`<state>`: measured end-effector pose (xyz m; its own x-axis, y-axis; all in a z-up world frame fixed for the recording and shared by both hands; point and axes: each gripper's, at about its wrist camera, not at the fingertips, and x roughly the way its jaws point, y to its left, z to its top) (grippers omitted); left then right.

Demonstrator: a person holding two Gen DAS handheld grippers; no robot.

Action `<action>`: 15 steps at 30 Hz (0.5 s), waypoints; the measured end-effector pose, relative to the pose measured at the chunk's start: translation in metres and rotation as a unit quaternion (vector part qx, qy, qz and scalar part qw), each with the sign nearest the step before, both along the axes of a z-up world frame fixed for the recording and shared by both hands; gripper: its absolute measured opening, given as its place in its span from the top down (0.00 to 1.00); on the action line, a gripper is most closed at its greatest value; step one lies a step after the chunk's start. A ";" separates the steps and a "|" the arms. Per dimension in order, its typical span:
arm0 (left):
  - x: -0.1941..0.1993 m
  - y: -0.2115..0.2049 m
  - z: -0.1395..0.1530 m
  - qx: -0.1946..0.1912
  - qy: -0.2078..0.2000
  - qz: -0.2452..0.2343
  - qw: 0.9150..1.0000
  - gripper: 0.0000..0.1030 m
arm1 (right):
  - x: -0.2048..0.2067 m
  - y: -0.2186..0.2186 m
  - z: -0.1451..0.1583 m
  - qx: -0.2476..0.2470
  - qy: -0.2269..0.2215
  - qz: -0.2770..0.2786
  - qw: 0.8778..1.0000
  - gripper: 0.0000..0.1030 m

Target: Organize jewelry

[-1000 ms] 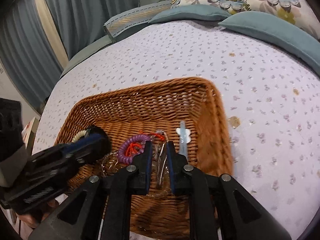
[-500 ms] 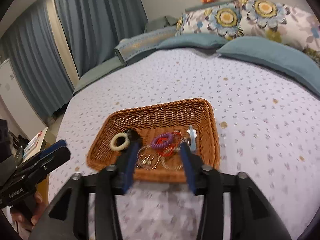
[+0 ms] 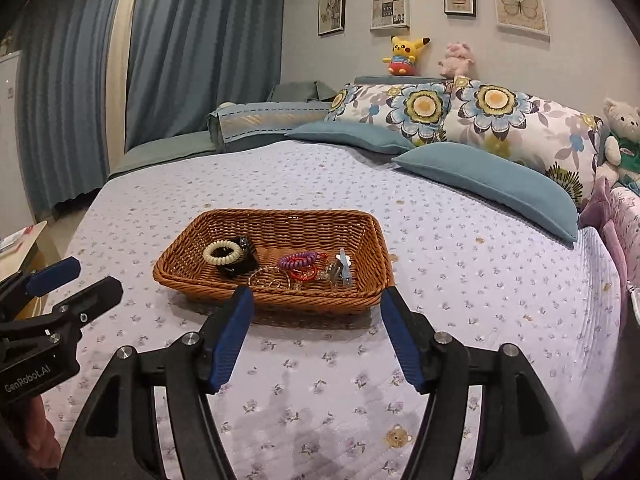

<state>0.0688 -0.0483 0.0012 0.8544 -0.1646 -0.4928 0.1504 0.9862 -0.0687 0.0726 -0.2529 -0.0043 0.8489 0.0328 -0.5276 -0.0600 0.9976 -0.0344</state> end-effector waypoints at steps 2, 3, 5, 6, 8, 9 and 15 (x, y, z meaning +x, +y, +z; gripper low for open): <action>0.003 -0.001 -0.003 0.019 0.001 0.021 1.000 0.27 | 0.002 -0.001 -0.005 -0.004 0.006 -0.003 1.000 0.34; 0.004 -0.002 -0.005 0.028 0.001 0.033 0.999 0.27 | 0.003 -0.002 -0.006 -0.006 0.009 -0.004 1.000 0.34; 0.006 -0.004 -0.007 0.041 -0.002 0.047 0.998 0.27 | 0.003 -0.002 -0.009 -0.007 0.014 -0.006 1.000 0.34; 0.007 -0.005 -0.008 0.043 -0.001 0.047 0.998 0.27 | 0.004 -0.002 -0.010 -0.009 0.014 -0.008 1.000 0.34; 0.007 -0.007 -0.009 0.042 0.000 0.042 0.998 0.27 | 0.004 -0.002 -0.010 -0.008 0.013 -0.006 1.000 0.34; 0.007 -0.009 -0.010 0.041 0.001 0.039 0.998 0.27 | 0.004 -0.002 -0.010 -0.007 0.013 -0.005 1.000 0.33; 0.004 -0.017 -0.015 0.048 0.003 0.025 0.999 0.27 | 0.004 -0.007 -0.010 -0.004 0.014 -0.010 1.000 0.31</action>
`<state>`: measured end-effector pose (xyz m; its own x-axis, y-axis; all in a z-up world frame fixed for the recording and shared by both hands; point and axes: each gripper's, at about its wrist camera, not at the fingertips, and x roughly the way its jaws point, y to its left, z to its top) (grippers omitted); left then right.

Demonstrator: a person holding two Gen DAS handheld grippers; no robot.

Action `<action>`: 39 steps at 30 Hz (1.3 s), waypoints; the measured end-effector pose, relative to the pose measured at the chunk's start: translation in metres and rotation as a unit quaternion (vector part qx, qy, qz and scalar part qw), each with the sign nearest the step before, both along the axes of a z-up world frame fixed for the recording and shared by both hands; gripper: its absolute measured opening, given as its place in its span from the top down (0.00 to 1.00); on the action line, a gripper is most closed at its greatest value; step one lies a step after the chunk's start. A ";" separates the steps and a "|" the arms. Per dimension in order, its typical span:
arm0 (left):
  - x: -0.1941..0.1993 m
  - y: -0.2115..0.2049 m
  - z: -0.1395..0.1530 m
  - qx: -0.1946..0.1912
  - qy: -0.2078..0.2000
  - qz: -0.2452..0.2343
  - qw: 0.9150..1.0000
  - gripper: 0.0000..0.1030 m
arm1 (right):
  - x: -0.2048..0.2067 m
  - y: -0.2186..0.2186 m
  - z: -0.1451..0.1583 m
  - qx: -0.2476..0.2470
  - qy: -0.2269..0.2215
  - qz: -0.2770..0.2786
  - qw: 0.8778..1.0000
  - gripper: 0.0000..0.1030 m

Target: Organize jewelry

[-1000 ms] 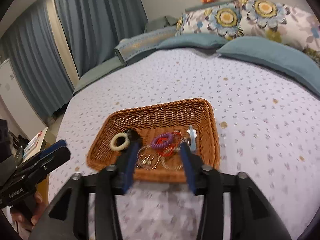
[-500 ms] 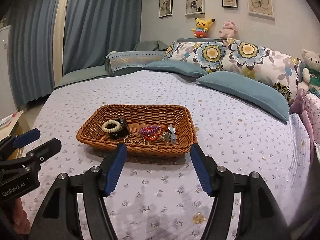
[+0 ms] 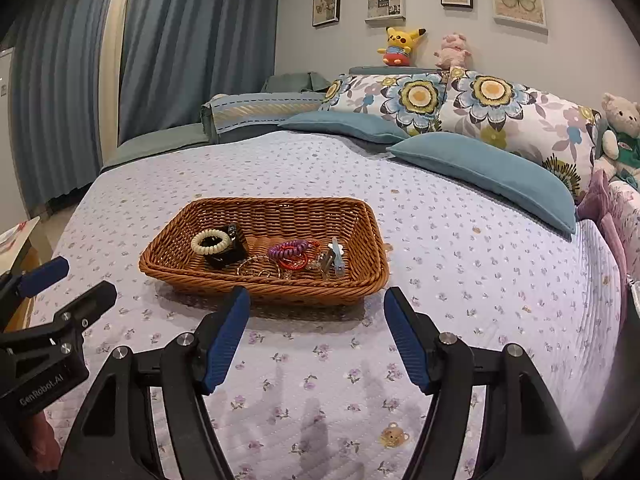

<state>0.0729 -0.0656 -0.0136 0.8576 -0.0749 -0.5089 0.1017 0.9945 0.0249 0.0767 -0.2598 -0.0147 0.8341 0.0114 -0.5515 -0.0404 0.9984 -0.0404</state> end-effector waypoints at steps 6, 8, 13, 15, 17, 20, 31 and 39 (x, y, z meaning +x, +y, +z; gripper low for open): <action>0.003 0.004 -0.003 -0.011 0.009 0.002 1.000 0.27 | 0.003 0.001 -0.003 -0.003 0.007 -0.001 1.000 0.31; 0.004 0.006 -0.004 -0.013 0.009 0.005 1.000 0.27 | 0.003 0.002 -0.003 -0.004 0.006 0.000 1.000 0.31; 0.002 0.007 -0.002 -0.014 0.000 0.009 1.000 0.27 | 0.001 0.003 -0.003 -0.005 0.003 0.002 1.000 0.31; 0.000 0.007 -0.001 -0.014 -0.004 0.009 1.000 0.27 | 0.000 0.003 -0.002 -0.006 0.001 0.003 1.000 0.31; 0.000 0.007 -0.001 -0.014 -0.008 0.010 1.000 0.27 | -0.001 0.002 -0.001 -0.006 -0.002 0.002 1.000 0.31; -0.001 0.006 0.000 -0.013 -0.009 0.010 1.000 0.27 | -0.001 0.002 0.001 -0.006 -0.005 0.001 1.000 0.31; -0.002 0.006 0.000 -0.014 -0.010 0.006 1.000 0.27 | 0.001 0.000 0.001 -0.002 -0.002 0.000 1.000 0.31; 0.000 0.007 -0.001 -0.018 -0.004 0.003 1.000 0.27 | 0.001 -0.001 -0.002 0.000 0.002 0.001 1.000 0.31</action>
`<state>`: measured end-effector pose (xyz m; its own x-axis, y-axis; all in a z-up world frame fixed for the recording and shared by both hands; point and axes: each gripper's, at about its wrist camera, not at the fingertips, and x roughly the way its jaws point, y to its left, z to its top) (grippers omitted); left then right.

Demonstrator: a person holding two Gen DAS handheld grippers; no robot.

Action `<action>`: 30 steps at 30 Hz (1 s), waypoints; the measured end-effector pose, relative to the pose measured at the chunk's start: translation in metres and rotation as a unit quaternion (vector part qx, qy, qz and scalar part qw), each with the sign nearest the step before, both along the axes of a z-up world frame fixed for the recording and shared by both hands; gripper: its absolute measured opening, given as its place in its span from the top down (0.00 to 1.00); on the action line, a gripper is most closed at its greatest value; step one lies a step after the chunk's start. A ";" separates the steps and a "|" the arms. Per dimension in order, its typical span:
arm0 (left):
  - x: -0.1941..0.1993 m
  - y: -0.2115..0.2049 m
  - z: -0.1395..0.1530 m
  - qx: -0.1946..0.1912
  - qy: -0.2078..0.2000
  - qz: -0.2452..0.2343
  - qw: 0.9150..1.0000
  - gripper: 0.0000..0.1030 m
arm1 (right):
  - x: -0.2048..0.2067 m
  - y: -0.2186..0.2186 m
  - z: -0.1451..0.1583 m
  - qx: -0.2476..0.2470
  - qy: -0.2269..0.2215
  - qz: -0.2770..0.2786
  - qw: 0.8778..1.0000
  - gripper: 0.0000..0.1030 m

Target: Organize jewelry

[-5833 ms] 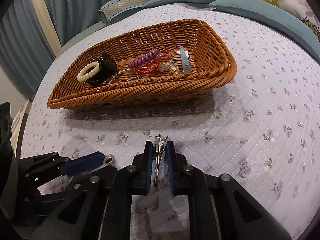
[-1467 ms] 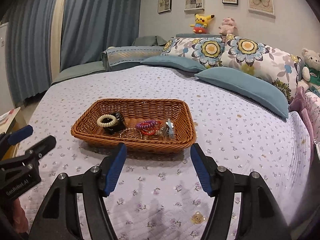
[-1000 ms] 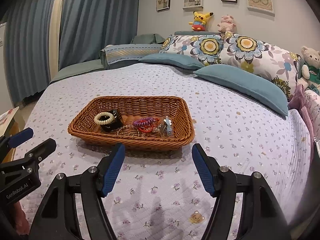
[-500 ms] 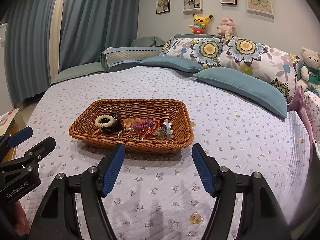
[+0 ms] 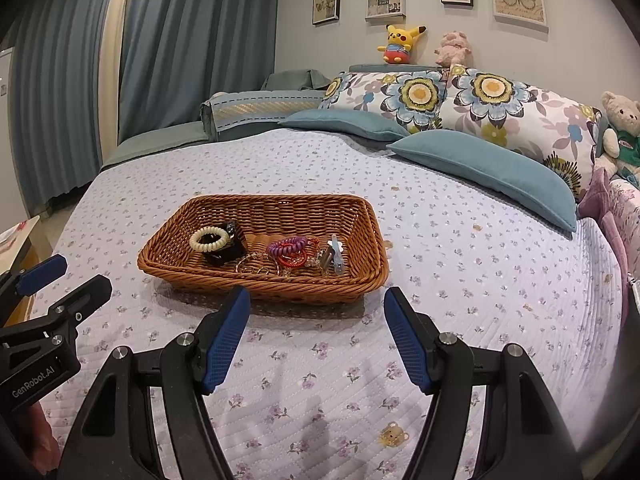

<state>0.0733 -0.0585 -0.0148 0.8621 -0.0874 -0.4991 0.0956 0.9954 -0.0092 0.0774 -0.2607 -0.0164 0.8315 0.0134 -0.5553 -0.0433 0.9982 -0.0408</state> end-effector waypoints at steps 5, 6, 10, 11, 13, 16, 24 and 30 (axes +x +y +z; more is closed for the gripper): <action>0.002 0.002 -0.002 -0.005 0.006 0.000 1.000 0.27 | 0.000 0.000 0.000 0.001 0.000 0.002 1.000 0.31; 0.001 0.002 -0.002 -0.006 0.006 0.000 1.000 0.27 | 0.000 0.000 0.000 0.001 0.000 0.001 1.000 0.31; 0.002 0.002 -0.002 -0.005 0.006 0.000 1.000 0.27 | 0.000 0.000 0.000 0.001 0.000 0.002 1.000 0.31; 0.002 0.002 -0.002 -0.006 0.006 0.000 1.000 0.27 | 0.000 0.000 0.000 0.001 0.000 0.001 1.000 0.31; 0.002 0.002 -0.002 -0.006 0.006 0.000 1.000 0.27 | 0.000 0.000 0.000 0.002 0.001 0.001 1.000 0.31; 0.001 0.002 -0.002 -0.005 0.007 -0.001 1.000 0.27 | 0.000 0.000 0.000 0.001 0.001 0.001 1.000 0.31; 0.003 0.002 -0.005 -0.007 0.013 -0.005 1.000 0.27 | 0.000 0.001 -0.002 -0.003 -0.001 0.003 1.000 0.31; 0.004 0.002 -0.006 -0.007 0.015 -0.004 1.000 0.27 | 0.000 0.001 -0.003 -0.003 0.001 0.005 1.000 0.31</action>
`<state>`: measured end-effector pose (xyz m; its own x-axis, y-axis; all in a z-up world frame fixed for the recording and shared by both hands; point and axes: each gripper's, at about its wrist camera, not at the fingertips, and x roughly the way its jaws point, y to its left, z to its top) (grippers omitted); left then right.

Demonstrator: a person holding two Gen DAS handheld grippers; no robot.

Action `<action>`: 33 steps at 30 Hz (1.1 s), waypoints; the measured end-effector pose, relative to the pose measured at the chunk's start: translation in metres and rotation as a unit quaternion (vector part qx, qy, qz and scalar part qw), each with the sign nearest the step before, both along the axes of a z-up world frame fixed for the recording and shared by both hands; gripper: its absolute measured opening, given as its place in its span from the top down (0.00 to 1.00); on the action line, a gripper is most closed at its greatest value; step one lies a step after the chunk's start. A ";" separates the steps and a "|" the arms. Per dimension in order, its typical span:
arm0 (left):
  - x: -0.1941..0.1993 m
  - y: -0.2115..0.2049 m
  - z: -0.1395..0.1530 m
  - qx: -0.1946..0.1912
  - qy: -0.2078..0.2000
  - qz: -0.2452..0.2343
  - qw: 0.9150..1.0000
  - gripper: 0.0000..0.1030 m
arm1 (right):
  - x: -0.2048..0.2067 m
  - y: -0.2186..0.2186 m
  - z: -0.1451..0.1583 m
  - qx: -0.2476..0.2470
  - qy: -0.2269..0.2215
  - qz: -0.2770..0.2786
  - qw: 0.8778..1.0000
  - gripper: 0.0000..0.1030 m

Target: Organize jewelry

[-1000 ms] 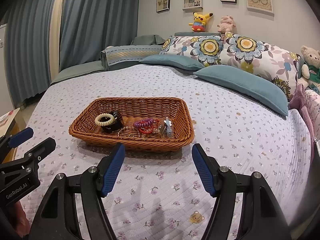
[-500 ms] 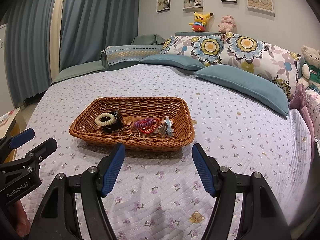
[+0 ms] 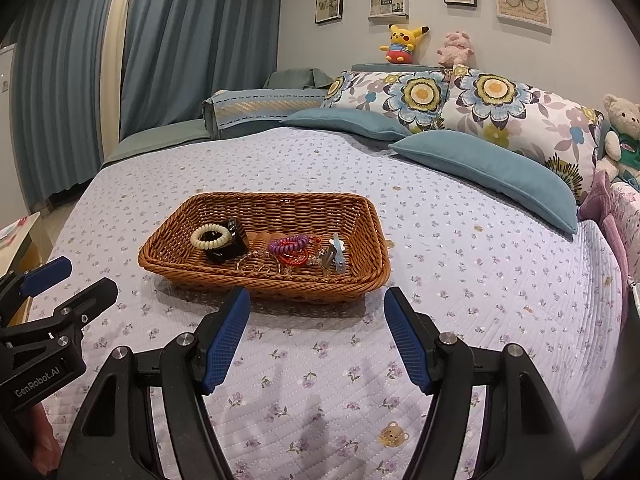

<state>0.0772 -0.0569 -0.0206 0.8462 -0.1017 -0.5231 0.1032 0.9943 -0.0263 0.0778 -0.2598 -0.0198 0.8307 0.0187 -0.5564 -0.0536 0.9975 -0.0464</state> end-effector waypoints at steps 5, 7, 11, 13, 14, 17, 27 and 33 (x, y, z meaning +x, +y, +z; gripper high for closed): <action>0.002 0.002 -0.001 -0.005 0.006 0.003 1.000 0.27 | 0.000 -0.002 0.000 0.002 0.001 0.000 1.000 0.31; 0.002 0.002 -0.001 -0.005 0.006 0.004 1.000 0.27 | 0.000 -0.002 0.000 0.001 0.001 0.000 1.000 0.31; 0.002 0.003 -0.001 -0.006 0.006 0.004 1.000 0.27 | 0.000 -0.002 0.000 0.001 0.002 0.000 1.000 0.31; 0.002 0.004 -0.001 -0.008 0.007 0.003 1.000 0.27 | 0.000 -0.002 0.000 0.000 0.001 -0.001 1.000 0.31; 0.002 0.004 -0.001 -0.009 0.009 0.002 1.000 0.27 | 0.000 -0.003 0.000 0.000 0.001 -0.001 1.000 0.31; 0.002 0.005 0.000 -0.008 0.009 0.005 1.000 0.27 | 0.000 -0.004 0.000 0.001 0.003 -0.001 1.000 0.31; 0.002 0.004 0.001 -0.005 0.007 0.006 1.000 0.27 | 0.000 -0.004 0.000 0.001 0.006 -0.001 1.000 0.31; 0.005 0.009 0.003 -0.006 0.007 0.015 1.000 0.27 | 0.000 -0.004 0.000 0.002 0.005 -0.001 1.000 0.31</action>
